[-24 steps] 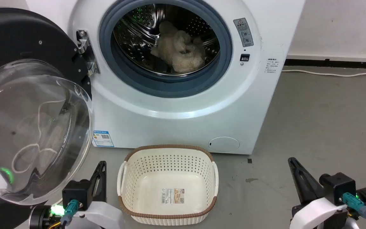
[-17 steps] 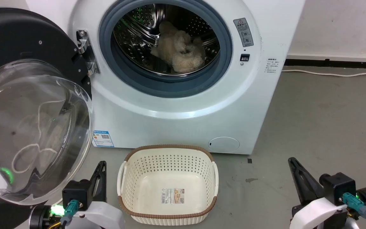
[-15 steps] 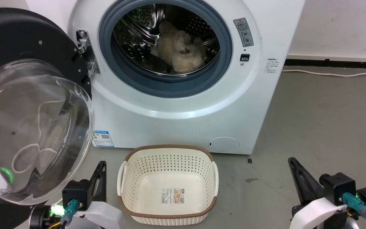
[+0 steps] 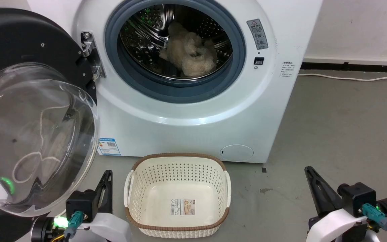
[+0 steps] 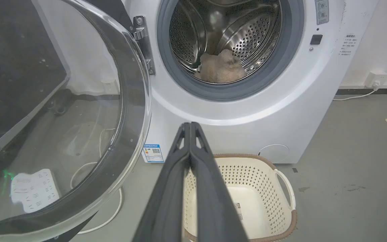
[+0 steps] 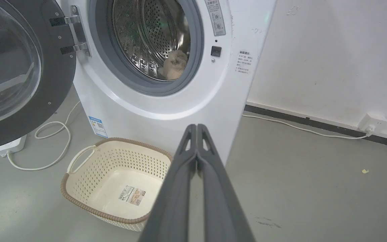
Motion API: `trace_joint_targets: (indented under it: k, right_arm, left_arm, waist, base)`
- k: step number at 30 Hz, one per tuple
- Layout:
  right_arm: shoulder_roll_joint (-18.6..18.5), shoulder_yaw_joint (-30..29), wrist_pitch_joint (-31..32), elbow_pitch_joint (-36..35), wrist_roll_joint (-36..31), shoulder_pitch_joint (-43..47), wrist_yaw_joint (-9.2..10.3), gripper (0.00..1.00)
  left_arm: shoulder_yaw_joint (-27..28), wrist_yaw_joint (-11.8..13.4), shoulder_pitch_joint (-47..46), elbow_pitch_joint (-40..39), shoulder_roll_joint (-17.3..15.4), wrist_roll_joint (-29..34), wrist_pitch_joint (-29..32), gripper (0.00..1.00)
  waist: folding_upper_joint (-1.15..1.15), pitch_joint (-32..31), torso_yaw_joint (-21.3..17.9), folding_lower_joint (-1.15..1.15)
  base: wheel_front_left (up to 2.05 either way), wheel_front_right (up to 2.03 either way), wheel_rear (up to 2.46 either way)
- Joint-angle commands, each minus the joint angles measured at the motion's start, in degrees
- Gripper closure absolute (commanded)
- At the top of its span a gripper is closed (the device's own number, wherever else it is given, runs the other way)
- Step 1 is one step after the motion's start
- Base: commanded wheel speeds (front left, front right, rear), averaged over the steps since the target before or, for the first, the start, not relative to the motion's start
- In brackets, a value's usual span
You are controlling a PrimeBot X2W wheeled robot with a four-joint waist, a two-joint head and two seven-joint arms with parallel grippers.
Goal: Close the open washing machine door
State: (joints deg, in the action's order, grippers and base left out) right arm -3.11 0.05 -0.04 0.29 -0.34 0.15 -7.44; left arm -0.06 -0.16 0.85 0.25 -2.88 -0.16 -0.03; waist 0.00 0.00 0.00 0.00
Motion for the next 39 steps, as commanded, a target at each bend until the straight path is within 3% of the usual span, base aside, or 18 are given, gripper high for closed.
trace_joint_targets:
  k: [1,4,5,21,39]
  right_arm:
    - [0.2,0.0,0.0,-0.3,0.3,-0.2,-0.05,1.0]
    - [0.2,0.0,0.0,-0.3,0.3,-0.2,-0.05,1.0]
    - [0.0,0.0,0.0,0.0,0.0,0.0,0.0,0.0]
    - [0.0,-0.8,-1.6,0.5,0.9,0.1,-0.01,0.0]
    - [0.1,0.2,-4.1,0.7,1.9,1.2,-0.01,0.0]
  left_arm:
    - [0.1,0.2,-0.8,-0.2,0.0,0.2,0.0,1.0]
    - [0.1,0.2,-0.8,-0.2,0.0,0.2,0.0,1.0]
    - [0.0,0.0,0.0,0.0,0.0,0.0,0.0,0.0]
    - [-0.7,0.1,0.0,-0.3,-0.3,0.1,-1.7,0.0]
    - [-2.0,0.0,0.6,-0.2,-1.4,-0.1,-4.1,0.0]
  waist:
    - [0.0,0.0,0.0,0.0]
    - [0.0,0.0,0.0,0.0]
    - [0.0,0.0,0.0,0.0]
    - [0.0,0.1,0.1,0.0]
    - [0.0,-0.8,6.5,0.0]
  base:
    - [0.0,0.0,0.0]
    - [0.0,0.0,0.0]
    - [0.0,0.0,0.0]
    - [0.0,0.0,0.0]
    - [0.0,0.0,0.0]
